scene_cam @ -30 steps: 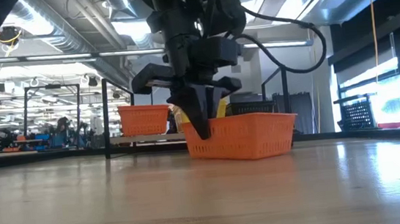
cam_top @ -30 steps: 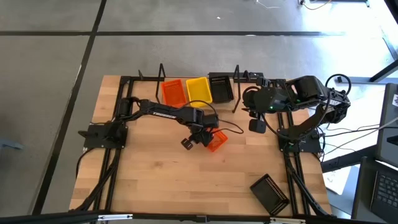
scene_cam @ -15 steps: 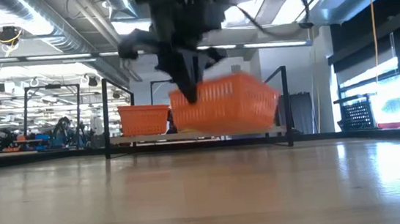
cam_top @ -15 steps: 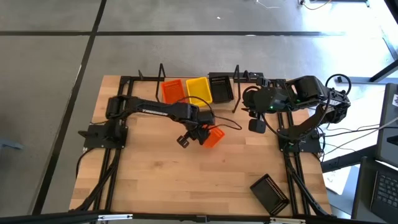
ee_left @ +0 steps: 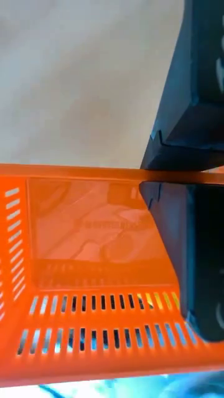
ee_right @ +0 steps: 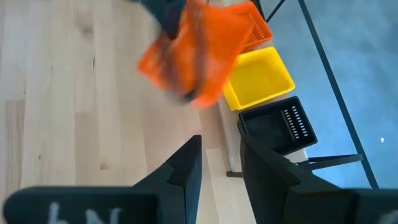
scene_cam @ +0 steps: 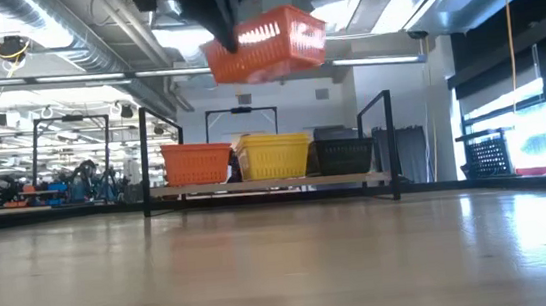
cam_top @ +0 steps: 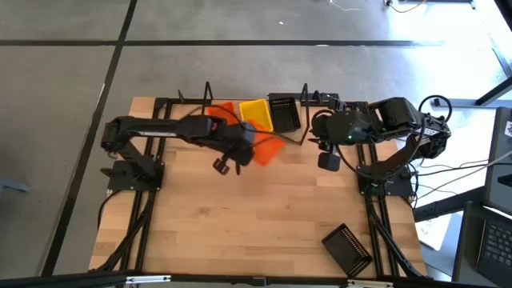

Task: Stack baskets on shelf by color
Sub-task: Stack the orange bin on the stacked bins on the shelf

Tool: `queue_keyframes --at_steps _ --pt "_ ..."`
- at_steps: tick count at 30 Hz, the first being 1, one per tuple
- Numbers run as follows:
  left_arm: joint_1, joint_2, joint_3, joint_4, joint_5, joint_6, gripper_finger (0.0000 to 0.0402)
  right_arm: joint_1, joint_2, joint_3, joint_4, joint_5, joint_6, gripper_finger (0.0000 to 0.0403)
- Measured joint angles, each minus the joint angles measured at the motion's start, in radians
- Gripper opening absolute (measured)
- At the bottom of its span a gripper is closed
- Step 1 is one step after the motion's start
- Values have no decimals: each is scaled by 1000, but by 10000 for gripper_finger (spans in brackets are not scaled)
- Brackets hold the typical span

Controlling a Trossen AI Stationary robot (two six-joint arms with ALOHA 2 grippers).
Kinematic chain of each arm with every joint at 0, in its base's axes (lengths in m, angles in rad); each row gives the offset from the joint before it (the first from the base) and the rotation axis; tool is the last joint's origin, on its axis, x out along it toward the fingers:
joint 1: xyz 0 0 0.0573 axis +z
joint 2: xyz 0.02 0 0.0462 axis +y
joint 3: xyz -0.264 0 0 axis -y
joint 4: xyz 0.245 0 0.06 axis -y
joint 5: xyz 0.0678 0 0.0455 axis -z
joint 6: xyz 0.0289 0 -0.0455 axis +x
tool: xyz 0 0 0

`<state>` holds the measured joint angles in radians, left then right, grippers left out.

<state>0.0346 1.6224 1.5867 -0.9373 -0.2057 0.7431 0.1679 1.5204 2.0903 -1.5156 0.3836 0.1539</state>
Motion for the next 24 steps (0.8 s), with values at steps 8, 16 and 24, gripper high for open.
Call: queue_keyframes --at_steps 8,16,24 --pt "32 -104 2 -14 -194 -690 0 0 0 0 15 15 -1 106" --pt "151 -92 2 -15 -194 -1350 0 0 0 0 44 16 -5 106" --pt "282 -21 0 -24 -92 -1444 0 0 0 0 59 16 -2 106"
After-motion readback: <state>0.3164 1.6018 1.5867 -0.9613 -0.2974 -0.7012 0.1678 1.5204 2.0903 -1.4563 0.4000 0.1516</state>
